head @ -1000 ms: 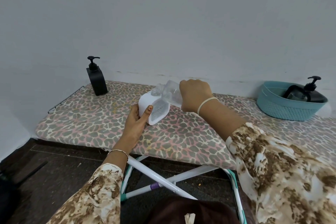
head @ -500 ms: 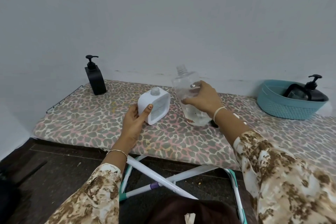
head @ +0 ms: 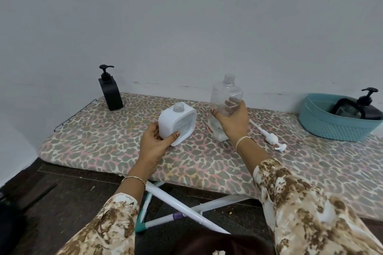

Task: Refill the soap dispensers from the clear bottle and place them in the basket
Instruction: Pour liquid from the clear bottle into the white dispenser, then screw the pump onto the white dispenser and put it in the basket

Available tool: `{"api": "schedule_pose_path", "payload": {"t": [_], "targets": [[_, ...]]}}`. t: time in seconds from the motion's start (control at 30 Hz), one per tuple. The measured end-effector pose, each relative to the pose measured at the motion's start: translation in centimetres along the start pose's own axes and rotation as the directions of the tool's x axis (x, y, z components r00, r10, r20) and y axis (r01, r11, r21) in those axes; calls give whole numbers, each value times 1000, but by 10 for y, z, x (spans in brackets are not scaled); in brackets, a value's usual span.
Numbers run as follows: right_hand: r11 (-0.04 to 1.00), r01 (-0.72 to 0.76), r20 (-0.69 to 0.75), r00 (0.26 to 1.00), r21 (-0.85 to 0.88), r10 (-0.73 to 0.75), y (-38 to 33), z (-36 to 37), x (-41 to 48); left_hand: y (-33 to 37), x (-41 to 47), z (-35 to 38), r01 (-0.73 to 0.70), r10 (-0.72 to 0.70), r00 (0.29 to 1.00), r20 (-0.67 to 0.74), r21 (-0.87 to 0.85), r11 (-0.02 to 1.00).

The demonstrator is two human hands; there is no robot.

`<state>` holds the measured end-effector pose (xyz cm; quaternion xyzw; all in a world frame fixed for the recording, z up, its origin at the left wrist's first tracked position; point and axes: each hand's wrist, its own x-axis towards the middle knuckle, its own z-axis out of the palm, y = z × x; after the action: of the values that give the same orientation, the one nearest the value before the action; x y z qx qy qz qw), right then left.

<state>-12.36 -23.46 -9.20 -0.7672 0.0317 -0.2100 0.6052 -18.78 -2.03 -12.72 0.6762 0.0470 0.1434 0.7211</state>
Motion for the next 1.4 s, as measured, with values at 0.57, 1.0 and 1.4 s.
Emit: {"api": "schedule_pose_path", "payload": {"t": [0.57, 1.0, 1.4], "targets": [[908, 168, 29, 985, -384, -170, 20, -99, -37, -1, -5, 3, -43, 44, 999, -4, 132, 990], [698, -253, -233, 964, -670, 126, 68, -128, -27, -4, -14, 13, -77, 104, 992, -70, 313, 947], [947, -227, -343, 891, 226, 296, 53, -135, -33, -7, -15, 12, -85, 113, 992, -54, 369, 926]]}}
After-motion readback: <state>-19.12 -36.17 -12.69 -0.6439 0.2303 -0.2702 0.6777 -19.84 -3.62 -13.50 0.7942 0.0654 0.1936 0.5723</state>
